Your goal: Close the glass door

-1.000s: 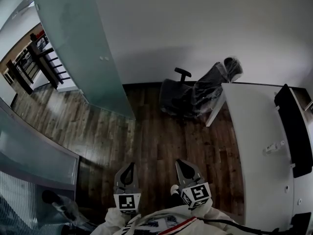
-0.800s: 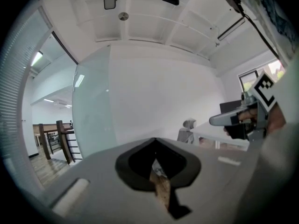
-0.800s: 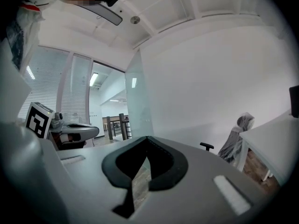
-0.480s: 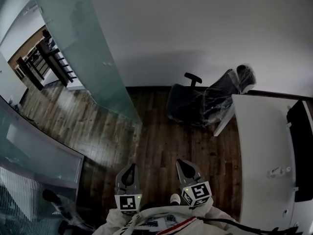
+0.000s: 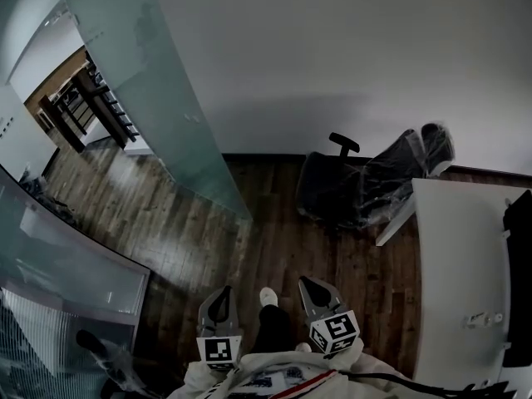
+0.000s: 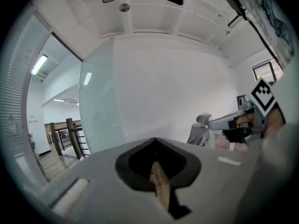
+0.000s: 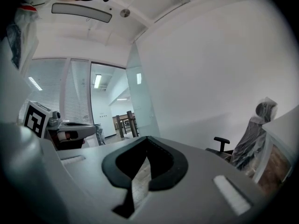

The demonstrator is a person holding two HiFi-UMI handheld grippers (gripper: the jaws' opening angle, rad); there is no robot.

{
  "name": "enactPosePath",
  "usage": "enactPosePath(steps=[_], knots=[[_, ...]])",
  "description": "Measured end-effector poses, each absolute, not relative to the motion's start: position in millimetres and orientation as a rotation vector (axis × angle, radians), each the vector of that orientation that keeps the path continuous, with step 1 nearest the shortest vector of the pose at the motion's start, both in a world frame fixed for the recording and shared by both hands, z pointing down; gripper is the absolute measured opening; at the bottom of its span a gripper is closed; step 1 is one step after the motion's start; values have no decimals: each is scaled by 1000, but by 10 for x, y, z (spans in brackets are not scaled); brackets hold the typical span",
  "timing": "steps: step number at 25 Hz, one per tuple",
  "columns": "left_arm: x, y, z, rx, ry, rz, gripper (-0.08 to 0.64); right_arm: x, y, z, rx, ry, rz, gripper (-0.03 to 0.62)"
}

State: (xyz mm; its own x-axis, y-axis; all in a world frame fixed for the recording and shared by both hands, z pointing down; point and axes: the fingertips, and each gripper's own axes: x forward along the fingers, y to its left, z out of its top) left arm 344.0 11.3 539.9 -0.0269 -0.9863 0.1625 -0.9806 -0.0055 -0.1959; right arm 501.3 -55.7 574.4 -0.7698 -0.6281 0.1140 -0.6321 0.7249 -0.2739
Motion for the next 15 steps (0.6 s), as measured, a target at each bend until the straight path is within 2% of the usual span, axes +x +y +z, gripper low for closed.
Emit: enactPosePath(steps=[7, 15], knots=[[2890, -556, 5532, -2161, 2242, -380, 2, 4589, -1140, 5833, 993, -2869, 456, 8], [2095, -1362, 5413, -2126, 2268, -360, 2, 3772, -1956, 5748, 928, -2890, 425, 8]])
